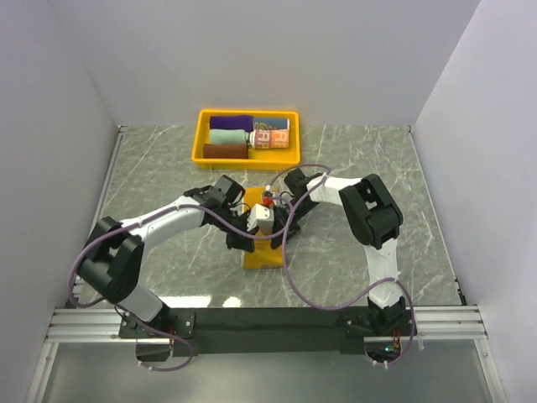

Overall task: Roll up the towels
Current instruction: Roll the towel

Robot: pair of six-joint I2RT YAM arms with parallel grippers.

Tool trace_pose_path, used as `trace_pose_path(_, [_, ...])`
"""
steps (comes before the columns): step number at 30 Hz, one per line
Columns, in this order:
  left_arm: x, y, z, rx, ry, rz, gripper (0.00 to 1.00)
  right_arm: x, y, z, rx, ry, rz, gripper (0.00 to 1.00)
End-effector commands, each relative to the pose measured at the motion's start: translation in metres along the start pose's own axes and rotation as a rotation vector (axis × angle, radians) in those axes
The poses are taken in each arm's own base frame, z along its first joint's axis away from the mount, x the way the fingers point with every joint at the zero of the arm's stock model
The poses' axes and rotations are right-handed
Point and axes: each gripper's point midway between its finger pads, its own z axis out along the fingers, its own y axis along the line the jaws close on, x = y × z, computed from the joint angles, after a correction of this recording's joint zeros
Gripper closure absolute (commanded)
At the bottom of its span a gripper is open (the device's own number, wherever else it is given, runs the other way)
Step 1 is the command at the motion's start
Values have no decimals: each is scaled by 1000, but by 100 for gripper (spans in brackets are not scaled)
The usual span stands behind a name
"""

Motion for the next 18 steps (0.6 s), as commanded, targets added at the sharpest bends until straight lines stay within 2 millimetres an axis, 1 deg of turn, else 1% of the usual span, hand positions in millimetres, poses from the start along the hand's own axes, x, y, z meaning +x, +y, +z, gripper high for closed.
trace_pose_path(1, [-15,19,-2,-6,-56,-19,99,-12,8,-5,9,-15,-60,91])
trace_pose_path(4, [-11,33,2,-16,-51,-41,99,-21,17,-15,16,-36,-79,85])
trace_pose_path(5, [-10,39,1,-28,-58,-54,99,-24,19,-22,29,-52,-85,84])
trace_pose_path(7, [-6,48,2,-35,-56,-71,99,-29,22,-32,41,-81,-95,75])
trace_pose_path(8, [-6,50,3,-38,-54,-70,99,-30,21,-38,50,-93,-93,70])
trace_pose_path(9, [-2,52,5,-33,-47,-77,99,-30,16,-43,73,-103,-94,63])
trace_pose_path(10, [0,54,5,-34,-43,-78,99,-32,18,-50,94,-120,-110,61])
trace_pose_path(12, [5,57,9,-26,-30,-88,98,-29,15,-57,128,-137,-119,60])
trace_pose_path(13, [6,59,9,-26,-27,-93,98,-30,19,-63,130,-157,-131,59])
trace_pose_path(14, [10,61,12,-22,-16,-103,98,-28,20,-65,123,-161,-124,59])
trace_pose_path(16, [16,64,15,-21,1,-120,98,-28,26,-76,82,-198,-102,59])
trace_pose_path(17, [18,67,17,-19,10,-131,97,-27,28,-79,59,-210,-89,62])
trace_pose_path(18, [19,68,18,-18,14,-139,96,-22,25,-82,37,-221,-42,63])
